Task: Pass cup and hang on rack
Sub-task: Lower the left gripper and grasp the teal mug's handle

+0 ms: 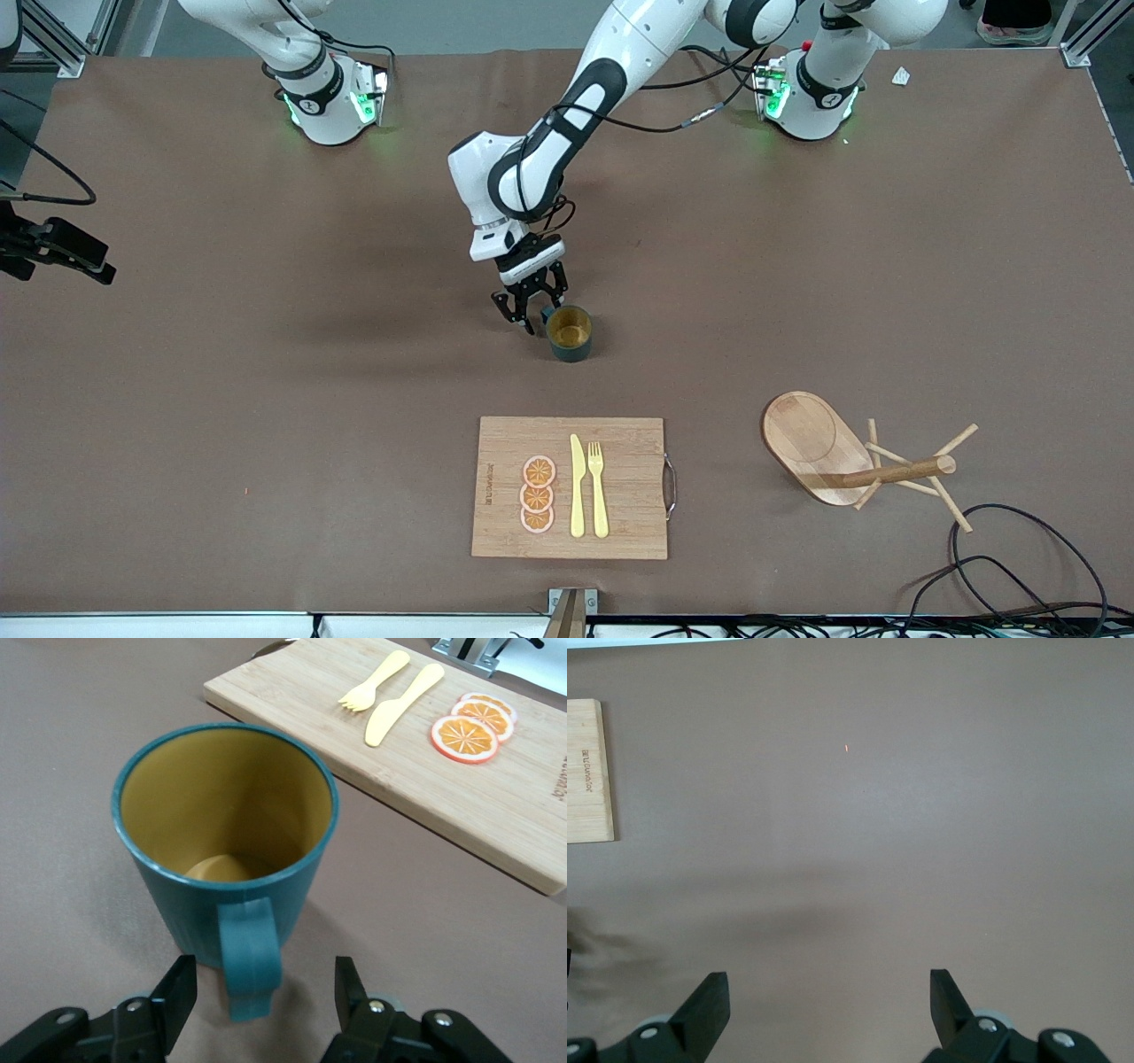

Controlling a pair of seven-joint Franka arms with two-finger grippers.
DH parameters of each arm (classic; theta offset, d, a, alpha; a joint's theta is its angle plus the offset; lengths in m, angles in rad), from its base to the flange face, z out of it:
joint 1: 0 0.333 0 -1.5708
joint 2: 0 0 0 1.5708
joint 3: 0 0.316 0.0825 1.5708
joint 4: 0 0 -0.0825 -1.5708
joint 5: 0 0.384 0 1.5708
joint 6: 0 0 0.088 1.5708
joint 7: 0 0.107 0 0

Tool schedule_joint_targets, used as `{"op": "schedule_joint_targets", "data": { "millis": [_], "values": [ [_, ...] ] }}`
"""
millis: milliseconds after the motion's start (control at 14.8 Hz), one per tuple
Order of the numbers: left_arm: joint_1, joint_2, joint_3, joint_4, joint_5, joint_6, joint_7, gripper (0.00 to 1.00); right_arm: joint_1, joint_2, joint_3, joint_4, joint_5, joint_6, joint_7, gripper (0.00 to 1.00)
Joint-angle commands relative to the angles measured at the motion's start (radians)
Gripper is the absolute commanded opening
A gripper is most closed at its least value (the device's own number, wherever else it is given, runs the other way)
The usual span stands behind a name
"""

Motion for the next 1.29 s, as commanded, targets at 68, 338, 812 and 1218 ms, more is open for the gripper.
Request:
{"op": "schedule_joint_targets", "data": {
  "millis": [68, 338, 812, 1218],
  "values": [
    [-0.025, 0.014, 0.013, 0.02, 0.02, -0.058, -0.02, 0.67, -0.005, -0.027, 0.006, -0.012, -0.021, -0.002, -0.001, 1.0],
    [-0.025, 0.009, 0.013, 0.018, 0.02, -0.068, -0.027, 0.57, -0.005, -0.031, 0.006, -0.012, -0.021, -0.008, -0.003, 1.0],
    [-0.025, 0.006, 0.01, 0.017, 0.02, -0.08, -0.049, 0.22, -0.004, -0.036, 0.008, -0.013, -0.021, -0.008, -0.003, 1.0],
    [-0.007, -0.054, 0.012, 0.017, 0.004, -0.08, 0.017, 0.08, -0.005, -0.042, 0.006, -0.013, -0.021, -0.01, -0.006, 1.0]
  ]
}}
